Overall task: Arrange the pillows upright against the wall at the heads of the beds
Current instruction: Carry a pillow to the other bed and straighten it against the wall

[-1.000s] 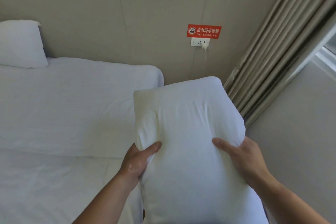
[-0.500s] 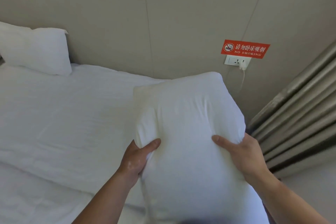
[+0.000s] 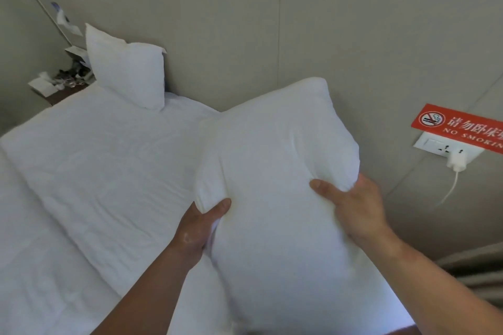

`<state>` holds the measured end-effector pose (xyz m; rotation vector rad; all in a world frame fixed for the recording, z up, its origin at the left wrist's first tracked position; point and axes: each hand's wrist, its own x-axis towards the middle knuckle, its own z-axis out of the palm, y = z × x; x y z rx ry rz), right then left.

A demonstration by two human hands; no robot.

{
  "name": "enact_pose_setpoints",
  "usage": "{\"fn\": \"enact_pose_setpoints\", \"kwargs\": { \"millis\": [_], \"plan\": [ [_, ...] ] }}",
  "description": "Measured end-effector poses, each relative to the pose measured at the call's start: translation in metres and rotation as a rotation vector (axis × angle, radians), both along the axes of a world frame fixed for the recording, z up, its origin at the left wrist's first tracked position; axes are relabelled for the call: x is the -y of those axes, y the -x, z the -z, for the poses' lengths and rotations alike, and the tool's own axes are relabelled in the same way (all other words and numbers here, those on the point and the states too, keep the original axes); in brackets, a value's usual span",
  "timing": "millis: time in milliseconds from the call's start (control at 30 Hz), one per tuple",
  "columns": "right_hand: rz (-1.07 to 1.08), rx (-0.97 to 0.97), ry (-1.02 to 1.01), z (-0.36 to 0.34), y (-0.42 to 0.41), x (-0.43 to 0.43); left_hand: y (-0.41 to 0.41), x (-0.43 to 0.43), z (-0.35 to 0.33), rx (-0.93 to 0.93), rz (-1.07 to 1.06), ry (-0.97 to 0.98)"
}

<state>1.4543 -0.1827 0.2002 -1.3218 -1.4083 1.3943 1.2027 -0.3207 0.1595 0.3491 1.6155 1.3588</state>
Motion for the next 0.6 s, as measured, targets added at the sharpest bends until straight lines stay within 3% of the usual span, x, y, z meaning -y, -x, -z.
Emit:
{"fn": "enact_pose_setpoints", "kwargs": {
  "millis": [167,367,467,600],
  "plan": [
    [-0.06,0.044,-0.141,-0.001,0.057,-0.054,0.048,-0.026,0.009,0.032,0.12,0.102],
    [-0.193,0.219,-0.316,0.0,0.141,-0.105,0.119,-0.084,0.021,-0.063,0.144,0.228],
    [-0.233,0.337,-0.359,0.019,0.18,-0.128,0.154,-0.124,0.02,-0.223,0.185,0.213],
    [-0.272,0.453,-0.416,0.049,0.221,-0.149,0.195,-0.184,0.022,-0.624,0.22,0.176]
  ]
}}
